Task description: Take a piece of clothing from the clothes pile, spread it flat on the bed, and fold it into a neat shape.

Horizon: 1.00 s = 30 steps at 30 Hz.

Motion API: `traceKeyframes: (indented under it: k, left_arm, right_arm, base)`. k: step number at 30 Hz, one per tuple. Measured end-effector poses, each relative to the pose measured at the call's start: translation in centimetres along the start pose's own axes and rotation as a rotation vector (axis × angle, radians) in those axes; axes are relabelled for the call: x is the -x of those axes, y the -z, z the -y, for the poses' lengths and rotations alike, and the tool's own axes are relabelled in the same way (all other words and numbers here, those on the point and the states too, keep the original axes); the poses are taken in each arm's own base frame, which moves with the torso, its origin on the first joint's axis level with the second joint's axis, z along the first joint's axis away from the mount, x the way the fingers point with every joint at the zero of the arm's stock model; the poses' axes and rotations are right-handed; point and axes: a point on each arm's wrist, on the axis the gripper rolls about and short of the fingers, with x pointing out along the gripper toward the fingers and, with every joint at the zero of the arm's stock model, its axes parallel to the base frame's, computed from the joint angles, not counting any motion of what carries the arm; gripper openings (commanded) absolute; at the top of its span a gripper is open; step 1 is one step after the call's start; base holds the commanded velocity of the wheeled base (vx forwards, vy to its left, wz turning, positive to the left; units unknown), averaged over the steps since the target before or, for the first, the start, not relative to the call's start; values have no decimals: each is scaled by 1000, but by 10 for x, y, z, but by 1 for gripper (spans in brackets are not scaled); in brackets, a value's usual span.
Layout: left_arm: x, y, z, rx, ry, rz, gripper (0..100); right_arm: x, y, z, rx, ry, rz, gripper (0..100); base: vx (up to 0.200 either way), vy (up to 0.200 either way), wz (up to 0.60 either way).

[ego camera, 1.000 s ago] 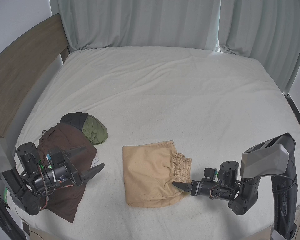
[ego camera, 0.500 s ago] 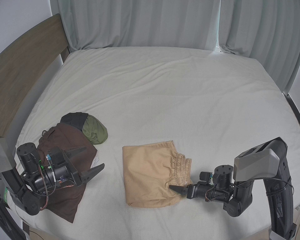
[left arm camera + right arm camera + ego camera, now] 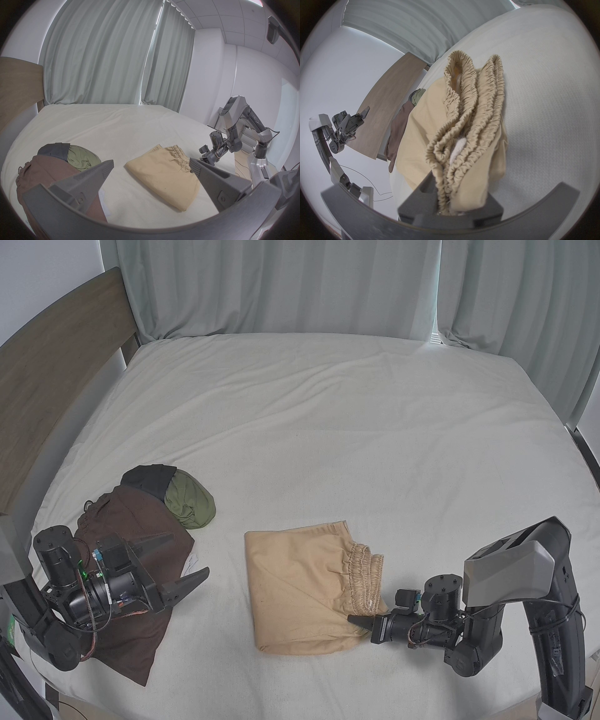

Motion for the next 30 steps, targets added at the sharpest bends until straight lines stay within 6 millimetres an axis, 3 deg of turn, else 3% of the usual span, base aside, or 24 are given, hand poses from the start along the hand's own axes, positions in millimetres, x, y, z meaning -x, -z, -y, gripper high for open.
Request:
traceKeyframes:
  k: [11,30]
  left_arm:
    - [0,-1,0,-1,1,2,100]
    - [2,-1,1,-1,10,3,100]
  right_arm:
    - [2,0,-4,6,-4,1,0]
    - [14,-22,-38,62,-81,60,0]
  base:
    - [0,0,0]
    - [0,0,0]
